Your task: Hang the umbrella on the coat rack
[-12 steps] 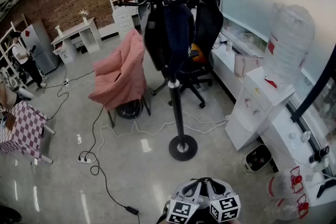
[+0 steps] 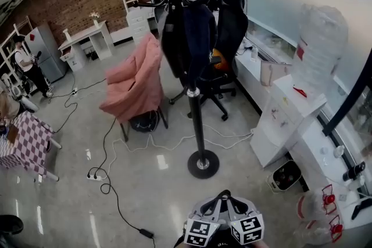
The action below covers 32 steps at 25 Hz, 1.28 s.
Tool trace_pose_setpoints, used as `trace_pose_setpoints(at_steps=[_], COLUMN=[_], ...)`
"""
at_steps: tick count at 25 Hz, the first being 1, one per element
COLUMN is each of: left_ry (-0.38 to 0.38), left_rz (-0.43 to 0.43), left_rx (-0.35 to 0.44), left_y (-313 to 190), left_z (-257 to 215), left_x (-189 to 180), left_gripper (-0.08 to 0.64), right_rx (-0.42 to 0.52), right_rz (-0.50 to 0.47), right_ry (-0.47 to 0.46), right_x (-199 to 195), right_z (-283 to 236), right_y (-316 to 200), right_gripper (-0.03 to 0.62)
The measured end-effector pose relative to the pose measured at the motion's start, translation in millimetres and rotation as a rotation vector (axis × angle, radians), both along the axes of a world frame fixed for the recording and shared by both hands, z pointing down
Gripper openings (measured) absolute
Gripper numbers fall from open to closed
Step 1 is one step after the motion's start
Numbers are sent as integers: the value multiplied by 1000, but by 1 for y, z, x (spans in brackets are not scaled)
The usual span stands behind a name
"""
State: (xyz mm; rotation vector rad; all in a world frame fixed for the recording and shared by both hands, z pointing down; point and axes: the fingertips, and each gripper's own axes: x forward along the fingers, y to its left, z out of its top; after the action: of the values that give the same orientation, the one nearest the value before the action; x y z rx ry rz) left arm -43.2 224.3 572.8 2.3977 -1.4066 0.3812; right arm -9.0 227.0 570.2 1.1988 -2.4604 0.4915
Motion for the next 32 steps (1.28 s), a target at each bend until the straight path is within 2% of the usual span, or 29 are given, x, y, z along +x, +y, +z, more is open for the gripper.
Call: trace_pose_setpoints(at_steps=[5, 16, 32], left_ry=[-6, -1, -14], left_rz=[25, 104, 127], left_rx=[-3, -3, -25], left_y=[0, -27, -116], left_z=[0, 4, 10], left_x=[5, 29, 44], left_gripper=[9, 9, 9], right_rx=[-12, 1, -35], right_rz=[0, 39, 63], right_ry=[-12, 35, 51], right_x=[0, 18, 37], right_z=[1, 2, 9], right_y=[-1, -21, -107], right_gripper=[5, 5, 5])
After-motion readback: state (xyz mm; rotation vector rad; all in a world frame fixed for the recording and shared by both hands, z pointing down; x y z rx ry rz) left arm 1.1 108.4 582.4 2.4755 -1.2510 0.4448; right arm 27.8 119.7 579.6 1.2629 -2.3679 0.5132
